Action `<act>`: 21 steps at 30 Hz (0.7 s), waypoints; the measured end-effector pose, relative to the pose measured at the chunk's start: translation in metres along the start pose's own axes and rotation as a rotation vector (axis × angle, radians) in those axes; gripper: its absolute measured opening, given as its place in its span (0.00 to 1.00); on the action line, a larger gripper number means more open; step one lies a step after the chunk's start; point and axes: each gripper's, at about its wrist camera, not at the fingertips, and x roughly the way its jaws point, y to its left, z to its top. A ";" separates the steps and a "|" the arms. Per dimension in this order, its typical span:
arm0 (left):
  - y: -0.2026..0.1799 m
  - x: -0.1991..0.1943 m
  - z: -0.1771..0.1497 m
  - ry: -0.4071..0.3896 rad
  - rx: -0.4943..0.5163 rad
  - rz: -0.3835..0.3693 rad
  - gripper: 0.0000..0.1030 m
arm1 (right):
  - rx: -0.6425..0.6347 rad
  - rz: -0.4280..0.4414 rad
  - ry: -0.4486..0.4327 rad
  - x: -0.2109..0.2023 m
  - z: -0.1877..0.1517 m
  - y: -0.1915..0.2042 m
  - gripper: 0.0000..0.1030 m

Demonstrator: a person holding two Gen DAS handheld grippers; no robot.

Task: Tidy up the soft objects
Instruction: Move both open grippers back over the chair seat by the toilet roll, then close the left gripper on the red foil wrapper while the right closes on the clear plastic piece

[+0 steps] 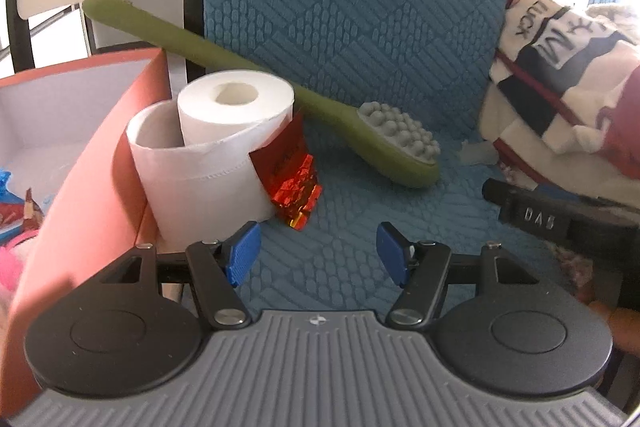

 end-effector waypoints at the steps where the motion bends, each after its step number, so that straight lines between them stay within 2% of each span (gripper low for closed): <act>1: 0.001 0.005 0.000 0.004 -0.007 0.003 0.67 | 0.001 -0.001 0.008 0.006 0.001 0.000 0.62; 9: 0.000 0.043 -0.008 0.009 -0.109 0.045 0.67 | -0.014 -0.039 0.017 0.047 0.014 -0.002 0.62; 16: -0.002 0.072 -0.007 0.007 -0.226 0.098 0.67 | -0.080 -0.069 0.020 0.078 0.027 0.000 0.62; 21: -0.008 0.085 -0.003 -0.023 -0.282 0.149 0.67 | -0.086 -0.074 0.036 0.098 0.034 0.000 0.59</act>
